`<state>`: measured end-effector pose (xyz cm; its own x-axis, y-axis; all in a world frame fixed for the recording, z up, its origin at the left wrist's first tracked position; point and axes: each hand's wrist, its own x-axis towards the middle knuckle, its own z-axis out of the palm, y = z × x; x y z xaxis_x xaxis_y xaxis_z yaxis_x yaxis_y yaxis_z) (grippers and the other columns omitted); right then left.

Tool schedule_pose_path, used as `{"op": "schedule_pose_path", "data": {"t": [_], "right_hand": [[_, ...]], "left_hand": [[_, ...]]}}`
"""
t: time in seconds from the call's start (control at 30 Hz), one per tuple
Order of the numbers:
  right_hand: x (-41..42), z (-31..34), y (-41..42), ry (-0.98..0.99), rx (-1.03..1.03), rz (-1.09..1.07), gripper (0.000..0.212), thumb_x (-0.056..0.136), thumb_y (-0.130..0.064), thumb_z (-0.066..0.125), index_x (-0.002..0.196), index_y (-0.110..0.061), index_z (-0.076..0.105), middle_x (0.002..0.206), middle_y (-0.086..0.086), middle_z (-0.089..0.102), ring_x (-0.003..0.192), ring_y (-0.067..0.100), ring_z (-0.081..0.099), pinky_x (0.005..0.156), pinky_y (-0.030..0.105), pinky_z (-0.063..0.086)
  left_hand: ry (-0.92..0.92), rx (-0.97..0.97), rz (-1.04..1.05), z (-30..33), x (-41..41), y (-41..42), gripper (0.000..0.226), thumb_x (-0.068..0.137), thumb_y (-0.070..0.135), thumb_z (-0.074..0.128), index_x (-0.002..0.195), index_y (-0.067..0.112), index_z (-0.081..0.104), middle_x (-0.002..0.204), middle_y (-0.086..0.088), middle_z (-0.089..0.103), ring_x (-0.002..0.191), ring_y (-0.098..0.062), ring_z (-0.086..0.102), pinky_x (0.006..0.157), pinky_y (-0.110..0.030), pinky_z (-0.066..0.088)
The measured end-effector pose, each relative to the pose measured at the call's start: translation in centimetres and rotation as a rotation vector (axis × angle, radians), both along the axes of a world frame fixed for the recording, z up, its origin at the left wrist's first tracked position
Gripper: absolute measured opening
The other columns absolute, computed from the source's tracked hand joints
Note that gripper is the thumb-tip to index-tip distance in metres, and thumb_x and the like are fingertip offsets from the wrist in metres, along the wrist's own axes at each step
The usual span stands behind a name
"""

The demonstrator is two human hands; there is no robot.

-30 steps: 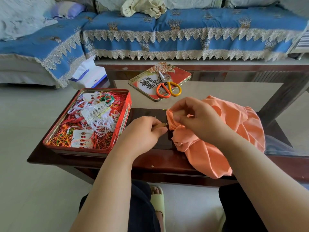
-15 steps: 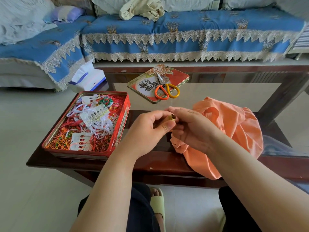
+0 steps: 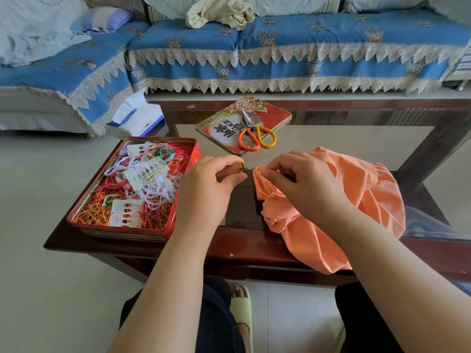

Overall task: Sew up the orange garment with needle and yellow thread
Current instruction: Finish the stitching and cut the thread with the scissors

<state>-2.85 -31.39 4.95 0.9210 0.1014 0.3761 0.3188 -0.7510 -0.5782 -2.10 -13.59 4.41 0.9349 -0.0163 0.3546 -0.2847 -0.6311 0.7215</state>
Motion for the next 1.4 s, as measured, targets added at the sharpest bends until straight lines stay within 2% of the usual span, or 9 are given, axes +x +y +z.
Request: {"op": "schedule_pose_path", "data": {"t": [0.1, 0.27, 0.5, 0.63, 0.8, 0.9, 1.03, 1.23, 1.4], "right_hand": [[0.1, -0.1, 0.0, -0.075, -0.004, 0.001, 0.011, 0.090, -0.023, 0.065, 0.092, -0.015, 0.073, 0.089, -0.003, 0.062, 0.074, 0.010, 0.054, 0.063, 0.012, 0.041], [0.1, -0.4, 0.2, -0.159, -0.079, 0.038, 0.013, 0.089, -0.023, 0.066, 0.091, -0.013, 0.074, 0.089, 0.004, 0.063, 0.073, 0.018, 0.059, 0.060, 0.030, 0.052], [0.4, -0.6, 0.0, -0.237, -0.167, 0.044, 0.021, 0.087, -0.028, 0.059, 0.087, -0.013, 0.073, 0.086, 0.005, 0.062, 0.061, 0.019, 0.058, 0.046, 0.027, 0.048], [0.5, -0.7, 0.2, -0.254, -0.211, 0.042, 0.021, 0.086, -0.027, 0.059, 0.086, -0.011, 0.074, 0.084, 0.007, 0.061, 0.058, 0.021, 0.058, 0.044, 0.029, 0.049], [0.7, -0.3, -0.3, -0.275, -0.216, 0.022, 0.022, 0.086, -0.026, 0.058, 0.084, -0.011, 0.074, 0.084, 0.008, 0.060, 0.058, 0.021, 0.057, 0.046, 0.024, 0.044], [0.6, -0.4, 0.0, -0.294, -0.237, 0.072, 0.018, 0.084, -0.023, 0.060, 0.083, -0.010, 0.073, 0.083, 0.008, 0.059, 0.055, 0.019, 0.055, 0.045, 0.022, 0.040], [0.6, -1.3, 0.7, -0.281, -0.247, 0.127, 0.014, 0.084, -0.012, 0.064, 0.096, -0.006, 0.067, 0.092, 0.012, 0.058, 0.057, 0.026, 0.058, 0.042, 0.032, 0.047], [0.1, -1.1, 1.0, -0.185, 0.012, 0.126, 0.034, 0.089, -0.014, 0.064, 0.122, -0.012, 0.059, 0.106, 0.001, 0.060, 0.081, 0.006, 0.051, 0.068, 0.021, 0.043], [0.3, 0.3, 0.7, -0.091, 0.528, 0.004, 0.008, 0.093, -0.029, 0.059, 0.087, -0.029, 0.055, 0.068, -0.007, 0.054, 0.059, 0.004, 0.048, 0.057, 0.017, 0.041]], "left_hand": [[-0.007, -0.014, -0.013, 0.0, 0.0, -0.1, 0.028, 0.082, 0.016, 0.075, 0.109, 0.024, 0.073, 0.099, 0.004, 0.066, 0.091, -0.011, 0.064, 0.079, -0.023, 0.051], [0.019, 0.004, -0.053, -0.1, 0.1, -0.1, 0.028, 0.082, 0.013, 0.075, 0.107, 0.024, 0.073, 0.094, 0.008, 0.063, 0.089, -0.010, 0.062, 0.078, -0.021, 0.050], [0.063, 0.022, -0.060, -0.3, 0.0, -0.2, 0.027, 0.082, 0.014, 0.076, 0.106, 0.025, 0.074, 0.095, 0.007, 0.065, 0.087, -0.010, 0.062, 0.078, -0.023, 0.050], [0.069, 0.058, -0.070, -0.4, 0.0, -0.4, 0.027, 0.082, 0.016, 0.075, 0.108, 0.023, 0.074, 0.092, 0.011, 0.061, 0.086, -0.008, 0.060, 0.075, -0.011, 0.045], [0.112, 0.025, -0.050, -0.5, 0.0, -0.2, 0.026, 0.084, 0.019, 0.075, 0.109, 0.025, 0.073, 0.099, 0.006, 0.069, 0.093, -0.012, 0.064, 0.082, -0.027, 0.052], [0.145, 0.021, -0.076, -0.5, 0.0, -0.5, 0.023, 0.083, 0.021, 0.076, 0.105, 0.028, 0.073, 0.095, 0.009, 0.071, 0.090, -0.009, 0.065, 0.082, -0.025, 0.052], [0.216, -0.022, -0.128, -0.7, -0.2, -1.2, 0.025, 0.082, 0.026, 0.076, 0.107, 0.026, 0.072, 0.083, 0.020, 0.067, 0.081, 0.000, 0.063, 0.082, -0.027, 0.053], [0.376, -0.234, -0.192, -1.0, 0.1, -1.5, 0.018, 0.081, 0.027, 0.077, 0.096, 0.037, 0.071, 0.076, 0.011, 0.070, 0.070, -0.018, 0.067, 0.075, -0.044, 0.059], [0.549, -0.592, -0.284, -0.2, -0.3, -1.7, 0.036, 0.070, 0.032, 0.072, 0.102, 0.018, 0.068, 0.093, -0.003, 0.076, 0.088, -0.019, 0.073, 0.067, -0.026, 0.057]]}}
